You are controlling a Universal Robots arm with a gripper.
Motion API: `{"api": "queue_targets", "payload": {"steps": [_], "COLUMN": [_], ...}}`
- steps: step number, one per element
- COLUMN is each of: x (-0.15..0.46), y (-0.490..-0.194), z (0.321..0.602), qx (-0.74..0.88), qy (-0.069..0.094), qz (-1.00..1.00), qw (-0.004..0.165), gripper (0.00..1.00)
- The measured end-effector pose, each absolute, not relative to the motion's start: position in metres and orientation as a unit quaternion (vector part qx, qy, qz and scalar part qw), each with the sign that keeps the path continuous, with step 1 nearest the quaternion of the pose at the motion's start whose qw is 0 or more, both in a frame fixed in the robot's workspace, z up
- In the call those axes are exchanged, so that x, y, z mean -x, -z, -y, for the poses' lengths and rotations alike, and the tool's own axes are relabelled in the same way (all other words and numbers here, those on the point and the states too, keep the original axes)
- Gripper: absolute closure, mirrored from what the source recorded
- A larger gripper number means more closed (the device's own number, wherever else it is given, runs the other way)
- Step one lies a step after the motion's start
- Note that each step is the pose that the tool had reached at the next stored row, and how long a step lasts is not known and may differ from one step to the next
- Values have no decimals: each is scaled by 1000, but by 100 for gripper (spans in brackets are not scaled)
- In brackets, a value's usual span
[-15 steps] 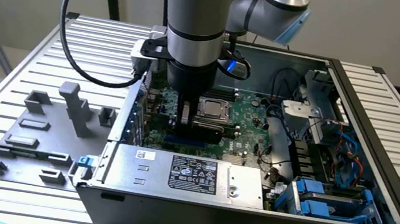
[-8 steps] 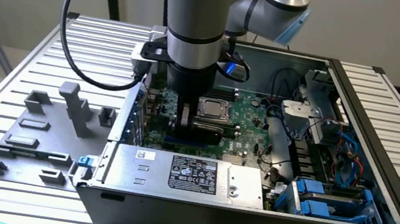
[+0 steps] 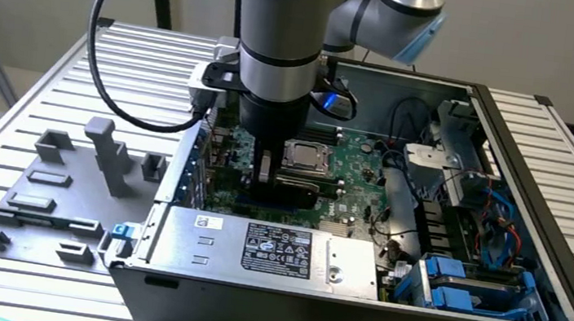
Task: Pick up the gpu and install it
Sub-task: 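Insert the gpu into the slot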
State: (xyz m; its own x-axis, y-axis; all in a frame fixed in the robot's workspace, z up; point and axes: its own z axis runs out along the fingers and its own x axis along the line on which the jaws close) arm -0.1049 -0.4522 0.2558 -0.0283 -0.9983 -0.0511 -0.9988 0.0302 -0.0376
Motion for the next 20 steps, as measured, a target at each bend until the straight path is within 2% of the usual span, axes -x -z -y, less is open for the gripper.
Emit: {"api": "queue_targets", "payload": {"steps": [10, 20], "x": [103, 101], "y": [-256, -257], "z": [452, 452], "qx": [696, 696], "qy": [-12, -13], "qz": [-717, -717], "qw": [23, 23], "gripper": [74, 74]}}
